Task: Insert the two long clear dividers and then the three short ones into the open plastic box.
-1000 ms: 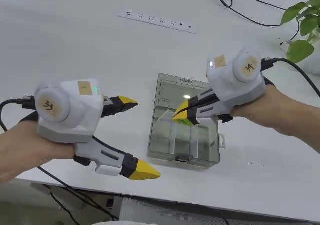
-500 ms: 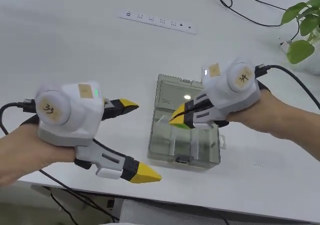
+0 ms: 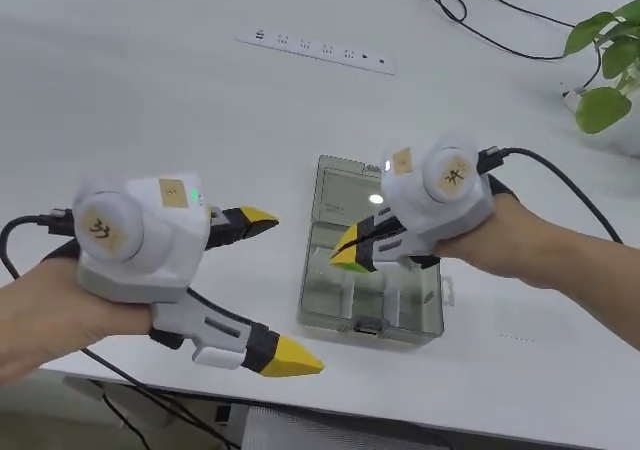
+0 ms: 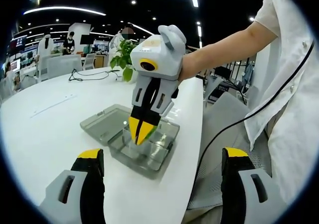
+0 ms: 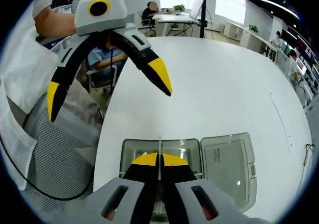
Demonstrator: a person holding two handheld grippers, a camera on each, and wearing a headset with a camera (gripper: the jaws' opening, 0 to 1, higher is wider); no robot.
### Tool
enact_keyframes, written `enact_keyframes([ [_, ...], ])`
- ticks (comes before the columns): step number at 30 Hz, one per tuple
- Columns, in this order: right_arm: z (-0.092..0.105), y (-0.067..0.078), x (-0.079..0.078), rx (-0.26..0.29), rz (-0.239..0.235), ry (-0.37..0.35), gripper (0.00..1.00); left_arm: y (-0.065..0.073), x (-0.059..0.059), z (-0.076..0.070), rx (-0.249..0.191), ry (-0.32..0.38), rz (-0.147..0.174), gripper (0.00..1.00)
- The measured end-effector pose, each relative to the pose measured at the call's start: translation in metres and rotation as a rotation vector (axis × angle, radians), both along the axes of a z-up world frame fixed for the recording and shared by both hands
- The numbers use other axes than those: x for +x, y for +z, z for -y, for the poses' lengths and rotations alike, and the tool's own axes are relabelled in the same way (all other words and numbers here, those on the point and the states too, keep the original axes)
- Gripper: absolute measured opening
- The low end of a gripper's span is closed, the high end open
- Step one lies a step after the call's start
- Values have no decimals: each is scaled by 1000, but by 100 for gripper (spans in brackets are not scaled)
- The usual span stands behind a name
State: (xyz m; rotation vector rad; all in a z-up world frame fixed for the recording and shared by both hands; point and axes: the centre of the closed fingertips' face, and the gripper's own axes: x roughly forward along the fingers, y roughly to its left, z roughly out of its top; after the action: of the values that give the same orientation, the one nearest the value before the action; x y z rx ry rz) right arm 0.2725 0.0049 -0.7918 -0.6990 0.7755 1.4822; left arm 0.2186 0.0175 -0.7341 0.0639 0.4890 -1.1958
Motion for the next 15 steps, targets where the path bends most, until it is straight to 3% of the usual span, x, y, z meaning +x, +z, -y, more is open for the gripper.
enact_keyframes([
  [10,-2,-13,-1,-47,-5,5,2,0,0,0,0,-1,-2,100],
  [15,-3,-22,-3,-99,19,35,2,-2,0,-1,6,0,-5,100],
])
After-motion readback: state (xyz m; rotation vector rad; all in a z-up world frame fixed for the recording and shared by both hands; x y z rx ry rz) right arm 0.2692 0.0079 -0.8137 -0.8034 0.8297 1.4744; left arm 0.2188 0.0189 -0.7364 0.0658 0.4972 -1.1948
